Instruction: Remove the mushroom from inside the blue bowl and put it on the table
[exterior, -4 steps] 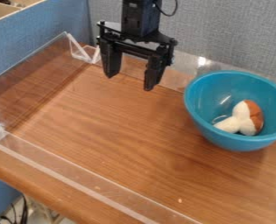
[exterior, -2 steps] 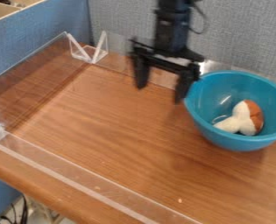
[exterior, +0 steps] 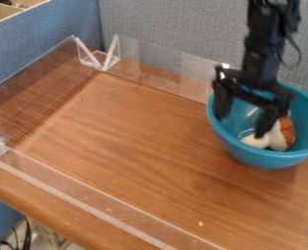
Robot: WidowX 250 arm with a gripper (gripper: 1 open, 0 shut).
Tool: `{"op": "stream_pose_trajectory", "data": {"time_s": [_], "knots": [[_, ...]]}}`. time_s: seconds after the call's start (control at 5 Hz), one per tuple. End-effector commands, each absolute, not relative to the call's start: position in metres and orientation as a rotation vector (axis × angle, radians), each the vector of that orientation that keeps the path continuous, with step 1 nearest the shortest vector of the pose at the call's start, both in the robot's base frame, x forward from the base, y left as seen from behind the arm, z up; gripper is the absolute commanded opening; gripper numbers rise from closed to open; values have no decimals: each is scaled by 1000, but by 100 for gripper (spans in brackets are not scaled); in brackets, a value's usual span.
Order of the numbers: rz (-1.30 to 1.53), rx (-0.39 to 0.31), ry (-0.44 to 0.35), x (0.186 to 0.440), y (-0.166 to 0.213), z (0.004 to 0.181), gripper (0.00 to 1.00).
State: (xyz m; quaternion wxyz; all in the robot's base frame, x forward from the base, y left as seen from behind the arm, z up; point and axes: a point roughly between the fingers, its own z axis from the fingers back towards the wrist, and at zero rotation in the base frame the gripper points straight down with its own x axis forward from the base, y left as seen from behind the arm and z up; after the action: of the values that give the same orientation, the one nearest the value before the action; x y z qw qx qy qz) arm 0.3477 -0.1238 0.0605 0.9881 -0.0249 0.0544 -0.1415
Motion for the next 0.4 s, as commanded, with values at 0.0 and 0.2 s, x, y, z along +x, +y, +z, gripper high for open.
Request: {"op": "stream_pose_trajectory", "data": {"time_s": [0.0,0.2], "knots": [[-306,-66,56,363,-137,62,100],[-321,-63,70,363,-138,56,0]]}}
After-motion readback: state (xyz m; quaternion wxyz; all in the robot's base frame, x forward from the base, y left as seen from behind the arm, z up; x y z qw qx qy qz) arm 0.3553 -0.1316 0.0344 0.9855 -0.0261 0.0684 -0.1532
